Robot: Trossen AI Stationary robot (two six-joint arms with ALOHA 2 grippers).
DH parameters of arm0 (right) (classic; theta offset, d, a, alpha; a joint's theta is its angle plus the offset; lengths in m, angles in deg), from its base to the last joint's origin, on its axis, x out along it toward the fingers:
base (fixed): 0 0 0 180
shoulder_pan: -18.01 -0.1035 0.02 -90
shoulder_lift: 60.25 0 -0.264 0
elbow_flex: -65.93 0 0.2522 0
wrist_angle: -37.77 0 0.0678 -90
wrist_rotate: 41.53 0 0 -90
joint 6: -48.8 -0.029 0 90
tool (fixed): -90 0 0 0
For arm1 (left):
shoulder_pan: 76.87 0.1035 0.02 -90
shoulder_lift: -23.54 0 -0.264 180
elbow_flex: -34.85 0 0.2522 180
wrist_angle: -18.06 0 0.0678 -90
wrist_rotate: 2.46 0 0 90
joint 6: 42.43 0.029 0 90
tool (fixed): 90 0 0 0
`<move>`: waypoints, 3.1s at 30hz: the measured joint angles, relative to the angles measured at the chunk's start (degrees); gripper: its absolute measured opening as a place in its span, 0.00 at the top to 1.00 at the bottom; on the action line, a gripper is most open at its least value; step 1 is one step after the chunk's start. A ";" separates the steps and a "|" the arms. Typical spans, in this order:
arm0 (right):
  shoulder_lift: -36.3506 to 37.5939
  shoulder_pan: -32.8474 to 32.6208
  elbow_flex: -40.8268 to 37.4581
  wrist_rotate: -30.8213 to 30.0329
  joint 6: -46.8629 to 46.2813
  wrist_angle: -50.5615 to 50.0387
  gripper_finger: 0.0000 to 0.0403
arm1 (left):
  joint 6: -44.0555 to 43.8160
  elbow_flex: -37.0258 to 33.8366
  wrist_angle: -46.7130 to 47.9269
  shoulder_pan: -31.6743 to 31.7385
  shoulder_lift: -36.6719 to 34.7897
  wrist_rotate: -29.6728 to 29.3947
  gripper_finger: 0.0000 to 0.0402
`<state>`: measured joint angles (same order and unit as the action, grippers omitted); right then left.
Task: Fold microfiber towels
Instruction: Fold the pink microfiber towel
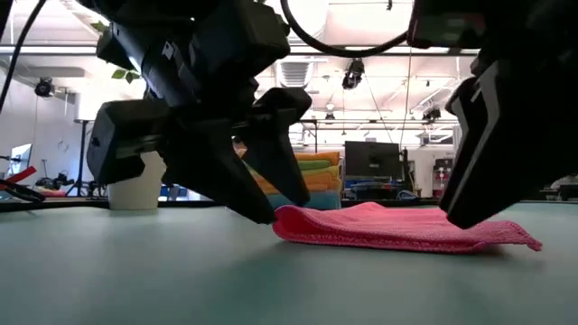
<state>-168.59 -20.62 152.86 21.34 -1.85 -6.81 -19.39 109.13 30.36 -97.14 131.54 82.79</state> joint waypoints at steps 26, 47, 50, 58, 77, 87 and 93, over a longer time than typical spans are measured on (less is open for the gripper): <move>-1.30 2.45 -3.17 4.78 3.90 4.14 0.68 | 0.21 -0.39 -1.02 2.07 2.11 -2.25 0.82; 0.48 3.28 -3.40 5.20 -4.93 1.37 0.98 | -0.30 0.06 0.61 1.92 0.83 -2.21 0.99; 3.03 3.39 -2.57 5.21 -5.95 -2.77 0.98 | -2.68 1.35 2.78 1.81 -1.31 -2.19 0.99; 4.86 3.59 6.64 4.81 -5.97 -12.92 0.98 | -9.17 5.73 9.00 1.69 -6.06 -1.90 0.99; 5.06 3.40 32.69 -0.40 -3.91 -33.32 0.98 | -28.28 18.15 29.50 -0.16 -15.48 -0.64 0.99; 5.05 0.46 43.68 -0.43 -0.54 -33.69 0.98 | -43.65 20.03 29.44 -3.72 -20.55 1.80 0.99; 5.04 -2.36 47.63 -0.42 -0.31 -32.81 0.98 | -56.59 22.08 29.44 -6.22 -20.91 4.34 0.99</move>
<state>-163.56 -22.98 200.49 20.92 -2.16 -39.62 -75.98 131.21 59.79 -103.36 110.63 87.13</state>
